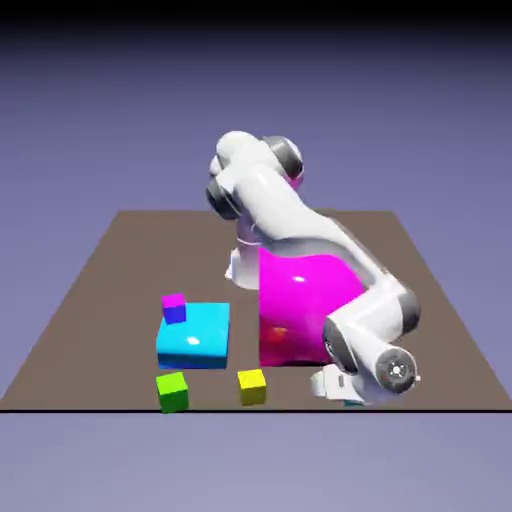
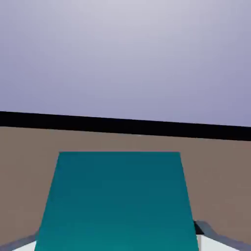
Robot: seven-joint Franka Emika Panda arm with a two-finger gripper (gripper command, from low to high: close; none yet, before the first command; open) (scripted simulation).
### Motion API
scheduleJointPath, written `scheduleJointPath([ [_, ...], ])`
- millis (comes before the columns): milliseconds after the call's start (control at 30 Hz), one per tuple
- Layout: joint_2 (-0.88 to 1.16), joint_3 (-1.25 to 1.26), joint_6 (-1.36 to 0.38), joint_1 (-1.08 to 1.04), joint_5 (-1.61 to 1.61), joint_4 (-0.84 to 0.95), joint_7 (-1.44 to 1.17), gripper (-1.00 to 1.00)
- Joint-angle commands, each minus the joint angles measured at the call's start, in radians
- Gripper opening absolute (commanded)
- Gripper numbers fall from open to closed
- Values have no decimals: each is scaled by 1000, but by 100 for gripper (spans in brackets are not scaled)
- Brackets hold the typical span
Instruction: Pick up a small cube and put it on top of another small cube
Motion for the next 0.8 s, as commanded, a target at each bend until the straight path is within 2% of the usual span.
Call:
scheduleJointPath([
  [0,-4,-3,-29,9,3,29,-9,-100],
  [633,-407,-691,104,277,100,-320,-739,-100],
  [700,-420,-713,108,285,103,-331,-763,-100],
  [767,-413,-716,187,276,96,-404,-752,-100],
])
